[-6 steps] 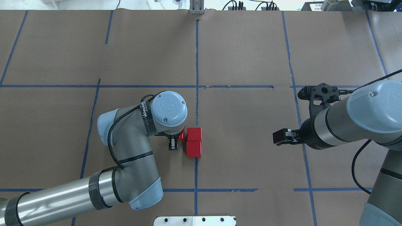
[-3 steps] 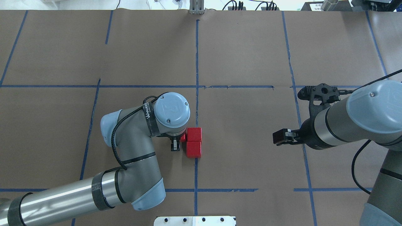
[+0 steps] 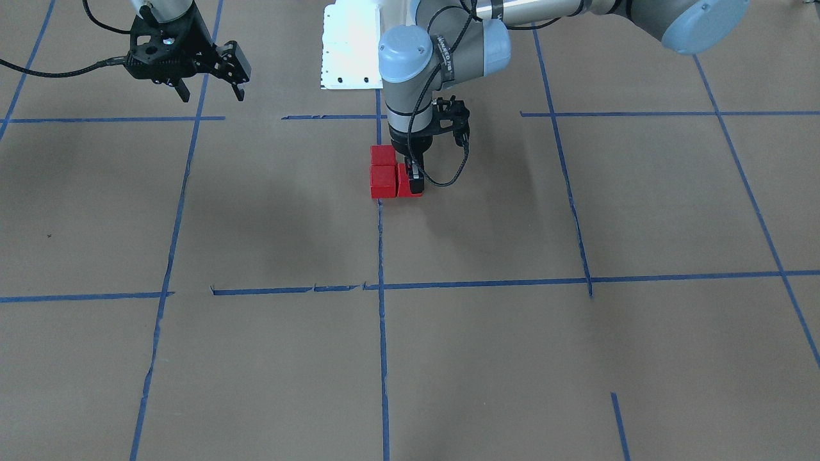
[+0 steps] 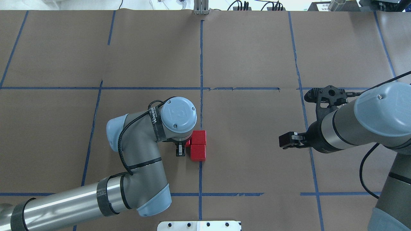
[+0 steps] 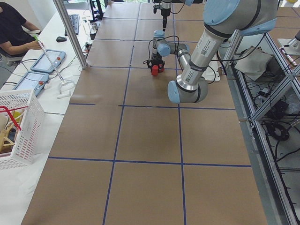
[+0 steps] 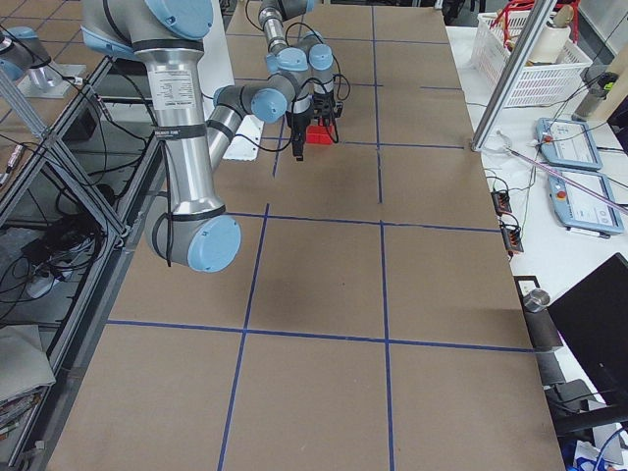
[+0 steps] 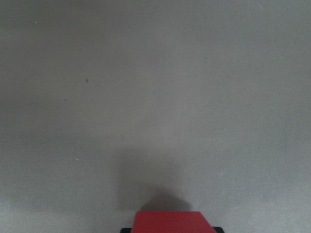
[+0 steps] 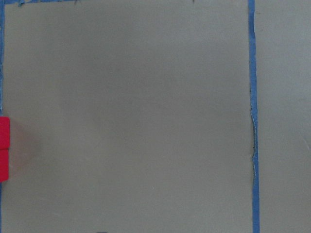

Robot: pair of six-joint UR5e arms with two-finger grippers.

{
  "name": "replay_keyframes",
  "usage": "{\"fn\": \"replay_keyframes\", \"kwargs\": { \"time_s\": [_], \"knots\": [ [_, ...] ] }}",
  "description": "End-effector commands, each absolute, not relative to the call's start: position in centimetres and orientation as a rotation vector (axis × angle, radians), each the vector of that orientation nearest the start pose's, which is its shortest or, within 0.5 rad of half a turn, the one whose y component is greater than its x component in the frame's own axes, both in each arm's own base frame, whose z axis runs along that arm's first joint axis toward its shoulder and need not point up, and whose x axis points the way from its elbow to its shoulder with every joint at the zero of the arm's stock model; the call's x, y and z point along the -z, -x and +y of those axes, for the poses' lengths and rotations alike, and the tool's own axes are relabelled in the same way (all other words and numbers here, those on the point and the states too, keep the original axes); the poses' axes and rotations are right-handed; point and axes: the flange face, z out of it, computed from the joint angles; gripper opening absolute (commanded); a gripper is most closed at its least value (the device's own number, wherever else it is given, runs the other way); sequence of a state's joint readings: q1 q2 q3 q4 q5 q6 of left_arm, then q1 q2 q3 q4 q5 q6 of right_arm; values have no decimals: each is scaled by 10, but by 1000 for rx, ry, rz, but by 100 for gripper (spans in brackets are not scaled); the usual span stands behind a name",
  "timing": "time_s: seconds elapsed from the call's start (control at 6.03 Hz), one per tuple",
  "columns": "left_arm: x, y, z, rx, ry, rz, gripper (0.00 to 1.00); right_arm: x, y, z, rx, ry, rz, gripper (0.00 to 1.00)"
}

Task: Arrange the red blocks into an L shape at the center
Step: 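Place the cube beside the upper center cube, forming an L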

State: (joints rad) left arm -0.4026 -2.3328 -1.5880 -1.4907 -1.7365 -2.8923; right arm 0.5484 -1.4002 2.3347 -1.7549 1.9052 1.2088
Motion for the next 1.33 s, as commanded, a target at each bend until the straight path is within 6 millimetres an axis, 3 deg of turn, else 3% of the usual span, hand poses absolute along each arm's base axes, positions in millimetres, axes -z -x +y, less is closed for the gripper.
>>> {"fn": "replay_keyframes", "kwargs": {
  "time_s": [0.0,0.17,0.33,0.66,0.83,0.99,1.16],
  "knots": [
    [-193,-611,-387,1578,514,638,100,-267,325,-316,-50,-40,-807,100],
    [-181,-609,-388,1577,520,655,100,-267,325,-316,-50,-40,-807,100],
    [-160,-585,-398,1584,535,716,100,-267,325,-316,-50,-40,-807,100],
    [-145,-552,-419,1588,522,777,100,-268,325,-316,-50,-40,-806,100],
    [-142,-539,-418,1455,462,812,100,-270,323,-316,-54,-39,-802,100],
    [-152,-526,-411,1294,384,828,100,-270,319,-315,-53,-34,-806,100],
    [-162,-487,-405,1112,288,877,100,-277,305,-316,-72,-30,-797,100]
  ]
}}
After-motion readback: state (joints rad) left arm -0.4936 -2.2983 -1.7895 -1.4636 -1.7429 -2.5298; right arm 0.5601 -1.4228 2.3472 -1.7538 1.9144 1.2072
